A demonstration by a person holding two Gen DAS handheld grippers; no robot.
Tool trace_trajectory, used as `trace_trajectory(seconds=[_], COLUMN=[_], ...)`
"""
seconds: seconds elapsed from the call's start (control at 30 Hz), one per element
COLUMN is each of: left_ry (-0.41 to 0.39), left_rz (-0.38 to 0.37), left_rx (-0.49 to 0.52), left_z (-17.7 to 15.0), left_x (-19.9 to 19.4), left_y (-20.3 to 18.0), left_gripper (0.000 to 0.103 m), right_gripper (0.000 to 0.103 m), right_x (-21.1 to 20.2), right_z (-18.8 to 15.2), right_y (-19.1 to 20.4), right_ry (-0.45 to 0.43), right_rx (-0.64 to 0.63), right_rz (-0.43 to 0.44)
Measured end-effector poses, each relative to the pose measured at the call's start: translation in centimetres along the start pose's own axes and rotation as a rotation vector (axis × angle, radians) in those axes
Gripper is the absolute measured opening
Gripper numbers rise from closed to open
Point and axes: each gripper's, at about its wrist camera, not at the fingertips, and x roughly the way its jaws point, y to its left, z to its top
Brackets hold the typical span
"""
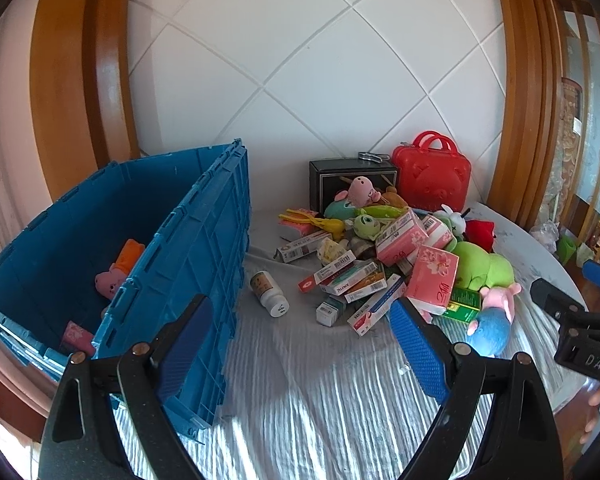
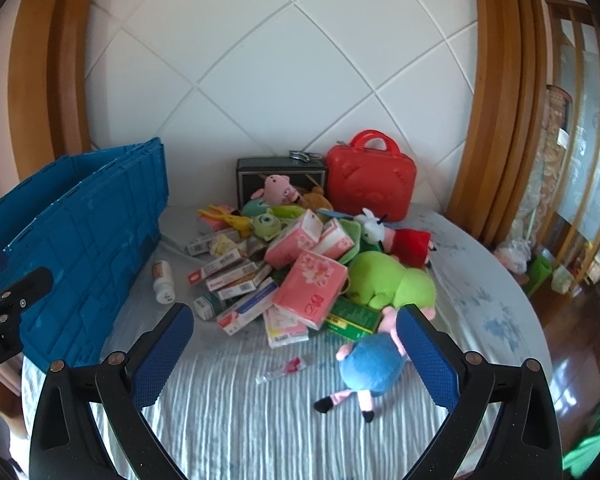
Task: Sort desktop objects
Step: 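Move both tools toward the heap of items on the bed, then grasp the white-red tube with the left tool while the right tool grasps the pig plush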
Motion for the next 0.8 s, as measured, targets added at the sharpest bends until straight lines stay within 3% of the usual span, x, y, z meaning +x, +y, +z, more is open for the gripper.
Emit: trace_trajectory(seconds=[0.23, 0.43, 0.57, 0.8], left_ry=[0.051, 0.178, 0.259, 0.438], left_rz=[-0.112, -0.165, -0.142, -0.123], left_rx=[0.051, 0.064, 0.086, 0.084], left_z=[-1.2, -3.0, -4.5, -8.8], left_x=[3.1, 8.6, 12.2, 19.4], left_y=[-0.9, -4.4, -7.5, -11.9], left_gripper=[0.091, 0.091, 0.091, 0.091], right_gripper=[0.103, 0.103, 0.103, 0.103], right_x=[1.0, 2.6, 5.7, 11.9], right_z=[-2.2, -5.7, -7.1, -9.6], right_y=[-2.8, -7.6, -11.6, -16.2], right_ry=[0.072, 0.191, 0.265, 0.388], right_rx=[0.109, 0.179, 0.208, 0.205], right_rz=[-0.127, -0.243, -0.246, -0.177])
